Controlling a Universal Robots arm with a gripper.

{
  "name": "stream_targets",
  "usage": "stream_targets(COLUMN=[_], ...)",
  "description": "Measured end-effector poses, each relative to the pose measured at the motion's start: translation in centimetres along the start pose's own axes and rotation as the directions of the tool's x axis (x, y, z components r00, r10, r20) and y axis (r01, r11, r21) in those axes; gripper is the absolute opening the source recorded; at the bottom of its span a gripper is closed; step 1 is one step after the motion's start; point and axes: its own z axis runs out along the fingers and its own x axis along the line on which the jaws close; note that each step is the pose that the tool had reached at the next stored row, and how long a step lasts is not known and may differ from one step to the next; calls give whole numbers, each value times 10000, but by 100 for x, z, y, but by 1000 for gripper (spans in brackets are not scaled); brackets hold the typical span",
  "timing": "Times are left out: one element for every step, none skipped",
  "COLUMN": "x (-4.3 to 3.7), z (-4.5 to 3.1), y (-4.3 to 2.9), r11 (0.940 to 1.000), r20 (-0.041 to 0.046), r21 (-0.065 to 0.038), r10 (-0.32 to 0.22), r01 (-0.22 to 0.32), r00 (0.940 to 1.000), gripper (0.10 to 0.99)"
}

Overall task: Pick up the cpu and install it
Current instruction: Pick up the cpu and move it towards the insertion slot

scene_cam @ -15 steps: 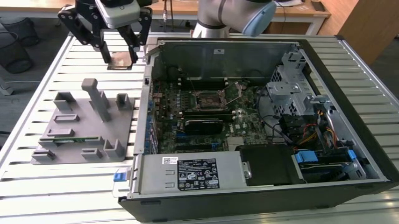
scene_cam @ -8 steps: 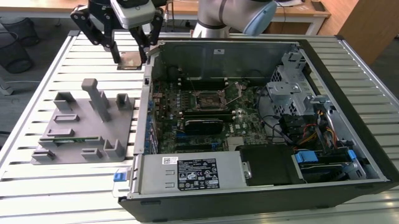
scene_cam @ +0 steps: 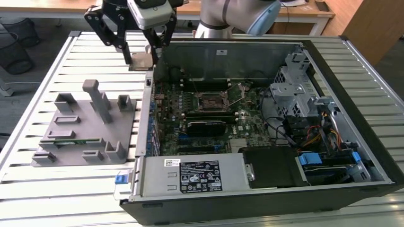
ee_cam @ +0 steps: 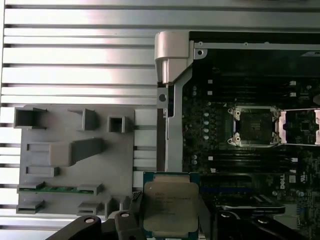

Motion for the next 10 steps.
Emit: stream_targets(x=[-21,-43,-64,-85,-107,-131,-155,-180,-204,-229], z=[0,0,0,1,1,1,1,1,1,2], y=[0,0,0,0,0,0,0,0,0,0], r11=[10000,10000,10000,10000,10000,10000,10000,10000,10000,10000], r20=[0,0,0,0,0,0,-1,-1,-1,-1], r21=[0,0,0,0,0,0,1,1,1,0], r10=[0,0,0,1,0,0,0,0,0,0], r01=[0,0,0,-1,0,0,0,0,0,0], r00=[10000,10000,10000,10000,10000,10000,10000,10000,10000,10000], gripper=[529,529,529,529,529,529,529,529,529,529])
